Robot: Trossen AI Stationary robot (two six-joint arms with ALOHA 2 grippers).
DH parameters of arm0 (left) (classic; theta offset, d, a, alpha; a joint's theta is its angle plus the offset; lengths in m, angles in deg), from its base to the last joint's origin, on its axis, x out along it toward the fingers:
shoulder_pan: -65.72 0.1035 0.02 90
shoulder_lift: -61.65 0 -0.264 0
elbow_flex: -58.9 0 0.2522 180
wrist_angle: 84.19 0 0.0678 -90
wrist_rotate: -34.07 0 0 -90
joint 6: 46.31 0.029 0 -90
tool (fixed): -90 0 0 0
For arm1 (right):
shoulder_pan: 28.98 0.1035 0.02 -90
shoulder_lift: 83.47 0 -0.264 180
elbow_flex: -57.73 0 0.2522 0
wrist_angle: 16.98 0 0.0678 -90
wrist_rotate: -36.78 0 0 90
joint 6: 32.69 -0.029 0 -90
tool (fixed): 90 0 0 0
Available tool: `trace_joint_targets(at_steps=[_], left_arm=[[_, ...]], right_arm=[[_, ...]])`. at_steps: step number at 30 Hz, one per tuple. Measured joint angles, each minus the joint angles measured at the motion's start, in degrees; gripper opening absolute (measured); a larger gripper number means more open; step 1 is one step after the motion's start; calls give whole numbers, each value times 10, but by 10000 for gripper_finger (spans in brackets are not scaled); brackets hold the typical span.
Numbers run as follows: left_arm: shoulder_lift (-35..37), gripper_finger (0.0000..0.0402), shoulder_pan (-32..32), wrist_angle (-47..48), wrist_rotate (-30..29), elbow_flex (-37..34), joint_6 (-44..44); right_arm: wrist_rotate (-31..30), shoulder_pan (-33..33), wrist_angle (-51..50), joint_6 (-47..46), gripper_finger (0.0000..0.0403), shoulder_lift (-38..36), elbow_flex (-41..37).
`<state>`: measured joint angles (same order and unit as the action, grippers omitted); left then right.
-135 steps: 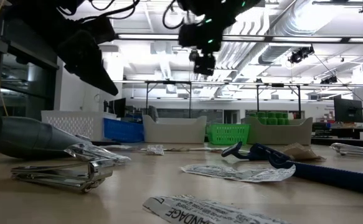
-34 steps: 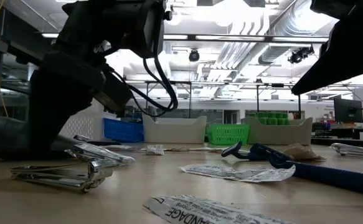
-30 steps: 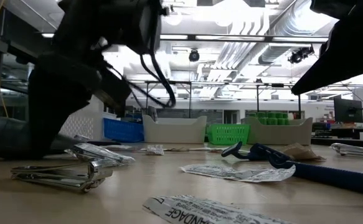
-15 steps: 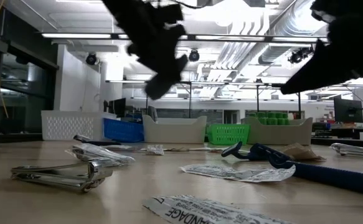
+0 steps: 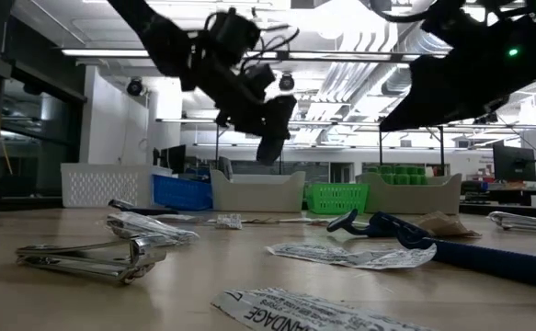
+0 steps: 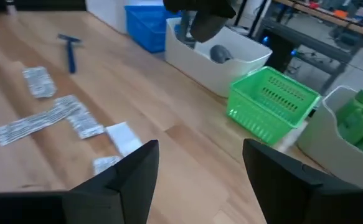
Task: Pick & Place Travel size toiletries
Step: Put the deodorant into the right white bin, then put the nail cutter into the green bin
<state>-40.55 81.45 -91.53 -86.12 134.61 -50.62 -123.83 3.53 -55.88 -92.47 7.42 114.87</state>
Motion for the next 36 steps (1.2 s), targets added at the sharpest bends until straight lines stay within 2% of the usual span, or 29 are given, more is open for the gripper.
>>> trace_joint_targets(at_steps=[7, 17, 19, 23, 26, 31, 36], left_arm=[[-32, 199, 58, -21, 4, 0, -46], [-58, 199, 99, -25, 29, 0, -114], [-58, 220, 99, -24, 29, 0, -126], [-58, 287, 98, -25, 29, 1, -127], [-58, 310, 98, -24, 29, 1, -129], [-54, 303, 98, -22, 29, 1, -131], [-12, 280, 97, -15, 28, 1, -118]], right_arm=[[2, -32, 1, 34, 226, 0, 0], [5, -81, 1, 119, 226, 0, 0], [6, -90, 1, 136, 226, 0, 0], [11, -108, 1, 166, 226, 0, 0], [23, -122, 1, 180, 226, 0, 0], [36, -140, 1, 203, 226, 0, 0], [36, -153, 1, 226, 226, -10, 0]])
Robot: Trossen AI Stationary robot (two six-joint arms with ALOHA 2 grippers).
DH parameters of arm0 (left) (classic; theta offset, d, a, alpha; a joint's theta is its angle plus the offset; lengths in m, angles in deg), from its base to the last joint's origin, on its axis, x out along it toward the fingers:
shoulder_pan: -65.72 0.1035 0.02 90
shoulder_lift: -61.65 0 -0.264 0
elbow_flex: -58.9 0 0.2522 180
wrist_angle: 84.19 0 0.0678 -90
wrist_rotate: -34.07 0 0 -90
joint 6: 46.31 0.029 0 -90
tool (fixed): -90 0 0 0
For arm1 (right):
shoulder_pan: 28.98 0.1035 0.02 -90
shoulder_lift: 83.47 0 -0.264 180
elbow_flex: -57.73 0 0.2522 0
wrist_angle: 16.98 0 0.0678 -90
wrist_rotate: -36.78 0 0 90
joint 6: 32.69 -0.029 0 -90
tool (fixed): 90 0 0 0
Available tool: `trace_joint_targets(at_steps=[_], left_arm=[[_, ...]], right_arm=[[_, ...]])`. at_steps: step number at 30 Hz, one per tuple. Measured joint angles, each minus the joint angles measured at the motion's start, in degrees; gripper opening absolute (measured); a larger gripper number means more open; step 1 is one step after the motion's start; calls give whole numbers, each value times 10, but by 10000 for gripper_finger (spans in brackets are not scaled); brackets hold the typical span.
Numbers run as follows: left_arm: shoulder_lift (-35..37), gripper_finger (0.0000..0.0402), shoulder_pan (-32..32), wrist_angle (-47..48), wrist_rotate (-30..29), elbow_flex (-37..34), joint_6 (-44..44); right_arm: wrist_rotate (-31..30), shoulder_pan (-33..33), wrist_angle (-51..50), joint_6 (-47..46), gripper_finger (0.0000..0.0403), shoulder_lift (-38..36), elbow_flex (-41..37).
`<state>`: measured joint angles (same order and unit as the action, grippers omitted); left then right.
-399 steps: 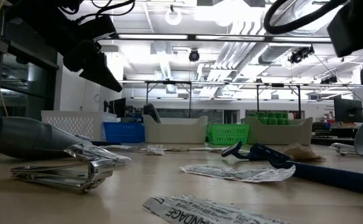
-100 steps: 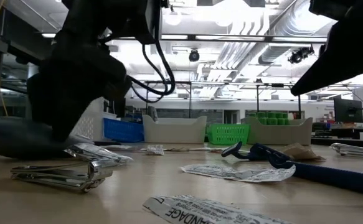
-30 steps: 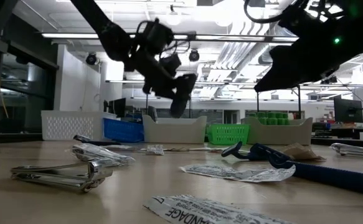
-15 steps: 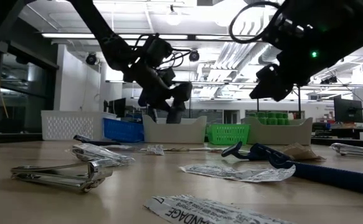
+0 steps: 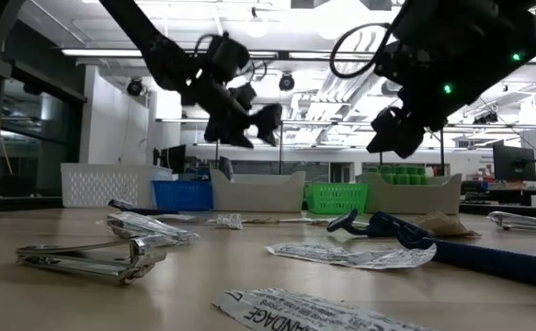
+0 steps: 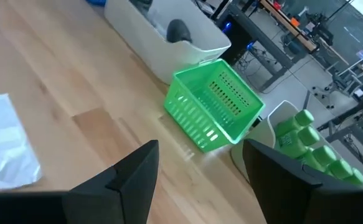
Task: Pick & Place Travel size toiletries
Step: Put the nail cutter into the green bin
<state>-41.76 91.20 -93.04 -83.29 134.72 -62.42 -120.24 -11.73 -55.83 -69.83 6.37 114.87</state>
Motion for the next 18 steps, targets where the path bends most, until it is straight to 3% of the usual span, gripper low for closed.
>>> trace_joint_targets(at_steps=[5, 10, 15, 18], left_arm=[[50, 253, -21, 52, 3, 1, 34], [70, 219, -60, 81, -4, 1, 95], [78, 180, -101, 73, -6, -2, 168], [95, 156, -112, 40, -6, -36, 194]], right_arm=[[45, -18, -11, 28, 226, -37, 0], [181, -46, -72, 12, 226, -95, 0], [314, -58, -222, -117, 226, -151, 0], [352, -42, -324, -216, 226, -181, 0]])
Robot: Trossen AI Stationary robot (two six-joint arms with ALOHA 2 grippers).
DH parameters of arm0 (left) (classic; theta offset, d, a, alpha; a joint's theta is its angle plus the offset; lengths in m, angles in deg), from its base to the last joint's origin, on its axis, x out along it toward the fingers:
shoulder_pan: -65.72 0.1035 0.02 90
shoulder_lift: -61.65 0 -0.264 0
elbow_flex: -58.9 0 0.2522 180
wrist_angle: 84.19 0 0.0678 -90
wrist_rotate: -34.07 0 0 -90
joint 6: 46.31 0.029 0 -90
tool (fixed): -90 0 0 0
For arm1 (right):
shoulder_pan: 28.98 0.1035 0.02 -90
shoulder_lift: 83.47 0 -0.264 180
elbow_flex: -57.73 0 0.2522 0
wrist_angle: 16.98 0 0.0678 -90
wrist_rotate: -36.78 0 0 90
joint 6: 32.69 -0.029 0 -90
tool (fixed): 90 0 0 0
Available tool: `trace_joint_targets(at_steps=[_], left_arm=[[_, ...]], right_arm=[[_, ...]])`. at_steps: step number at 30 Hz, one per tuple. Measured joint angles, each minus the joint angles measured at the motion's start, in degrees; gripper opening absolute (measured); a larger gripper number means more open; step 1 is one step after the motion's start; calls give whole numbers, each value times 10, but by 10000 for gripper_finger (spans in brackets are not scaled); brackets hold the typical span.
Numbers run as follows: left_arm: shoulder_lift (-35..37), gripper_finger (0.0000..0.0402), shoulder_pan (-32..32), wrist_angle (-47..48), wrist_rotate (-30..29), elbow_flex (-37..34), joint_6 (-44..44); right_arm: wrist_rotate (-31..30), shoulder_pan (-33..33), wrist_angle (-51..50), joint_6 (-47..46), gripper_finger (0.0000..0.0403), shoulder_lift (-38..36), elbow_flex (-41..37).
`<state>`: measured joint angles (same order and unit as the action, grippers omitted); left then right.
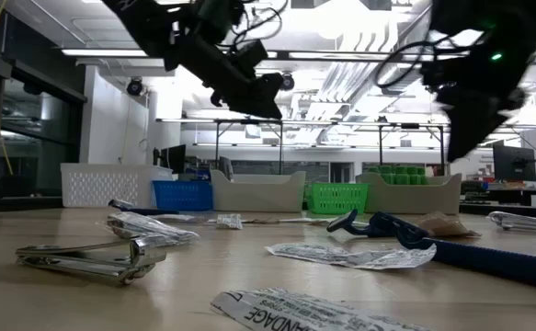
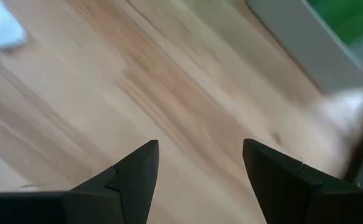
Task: Pick & Place Travel size toiletries
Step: Put the nail cutter into the green bin
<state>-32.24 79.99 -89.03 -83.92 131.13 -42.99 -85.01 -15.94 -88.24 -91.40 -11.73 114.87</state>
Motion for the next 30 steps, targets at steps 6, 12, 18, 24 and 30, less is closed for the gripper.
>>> trace_joint_targets(at_steps=[6, 12, 18, 24, 30], left_arm=[[81, 123, -1, -121, 26, -139, -5], [197, 111, -4, -240, 139, -264, -2], [302, 111, -46, -240, 176, -341, 4], [376, 111, -89, -229, 169, -381, 45], [397, 111, -99, -189, 172, -389, 54]], right_arm=[[73, 62, -81, -106, 226, -37, 0], [119, 119, -32, -135, 226, -39, -10], [142, 135, 28, -181, 226, -39, -55], [183, 126, 84, -191, 226, -39, -110], [197, 115, 117, -155, 226, -39, -125]])
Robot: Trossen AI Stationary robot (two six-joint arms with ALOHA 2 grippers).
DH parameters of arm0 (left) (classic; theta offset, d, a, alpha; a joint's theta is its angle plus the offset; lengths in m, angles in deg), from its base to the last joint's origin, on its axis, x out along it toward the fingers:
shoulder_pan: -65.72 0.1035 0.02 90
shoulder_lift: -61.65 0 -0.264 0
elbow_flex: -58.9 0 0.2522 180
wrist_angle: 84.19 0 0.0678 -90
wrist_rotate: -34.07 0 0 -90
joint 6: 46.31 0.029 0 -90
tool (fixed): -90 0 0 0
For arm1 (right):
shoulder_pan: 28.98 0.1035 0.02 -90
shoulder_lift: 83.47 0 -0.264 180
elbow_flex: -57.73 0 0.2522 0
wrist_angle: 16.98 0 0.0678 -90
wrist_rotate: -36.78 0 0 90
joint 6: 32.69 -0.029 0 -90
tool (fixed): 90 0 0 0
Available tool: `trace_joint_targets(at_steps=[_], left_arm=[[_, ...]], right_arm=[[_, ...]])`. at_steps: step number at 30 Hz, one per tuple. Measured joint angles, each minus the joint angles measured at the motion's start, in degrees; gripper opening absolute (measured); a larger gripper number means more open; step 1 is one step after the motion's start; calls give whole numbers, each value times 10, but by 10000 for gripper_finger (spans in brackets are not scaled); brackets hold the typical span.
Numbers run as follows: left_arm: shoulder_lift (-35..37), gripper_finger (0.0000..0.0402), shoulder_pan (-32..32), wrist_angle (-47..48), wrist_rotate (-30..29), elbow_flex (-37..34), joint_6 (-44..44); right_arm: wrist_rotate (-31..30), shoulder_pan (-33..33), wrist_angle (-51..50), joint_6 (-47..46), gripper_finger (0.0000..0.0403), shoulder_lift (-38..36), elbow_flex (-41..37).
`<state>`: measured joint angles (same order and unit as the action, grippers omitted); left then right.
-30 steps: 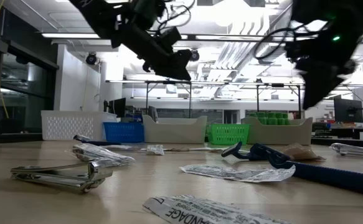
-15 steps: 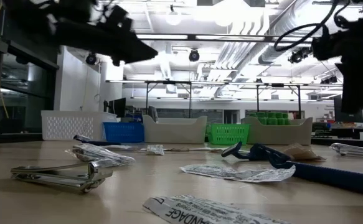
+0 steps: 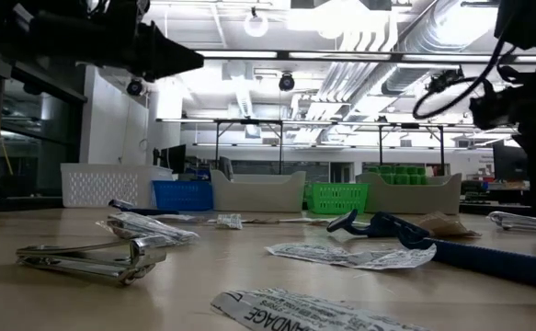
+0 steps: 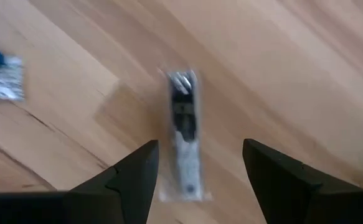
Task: Pick & Place Travel size toiletries
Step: Put the nail cutter into the green bin
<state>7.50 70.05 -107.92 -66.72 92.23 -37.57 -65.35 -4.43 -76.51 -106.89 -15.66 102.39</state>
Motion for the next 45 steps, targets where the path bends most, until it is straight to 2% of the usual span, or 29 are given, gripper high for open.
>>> trace_joint_targets(at_steps=[4, 16, 19, 26, 29, 35, 38, 42, 45], left_arm=[[0, 111, 0, 22, 13, 0, -6], [2, 111, 1, 46, 13, 0, 2], [2, 111, 1, 45, 14, 0, 10], [3, 111, 1, 46, 14, 0, 11], [9, 111, 1, 43, 14, 1, 12], [9, 111, 1, 39, 14, 1, 0], [8, 111, 1, 42, 14, 1, 0], [8, 111, 1, 39, 14, 1, 0], [8, 111, 1, 37, 14, 1, 0]], right_arm=[[-32, -4, 35, 52, 226, 10, 0], [-33, -2, 58, 57, 221, 134, 6], [-31, -3, 74, 54, 193, 137, 5], [-8, -6, 91, 11, 88, 134, 4], [-8, -8, 96, 15, 57, 134, 4], [-11, -38, 95, 63, 50, 134, 28], [-66, -75, 122, 113, 50, 132, 64], [-124, -144, 173, 235, 50, 131, 103], [-142, -211, 272, 336, 50, 131, 116]])
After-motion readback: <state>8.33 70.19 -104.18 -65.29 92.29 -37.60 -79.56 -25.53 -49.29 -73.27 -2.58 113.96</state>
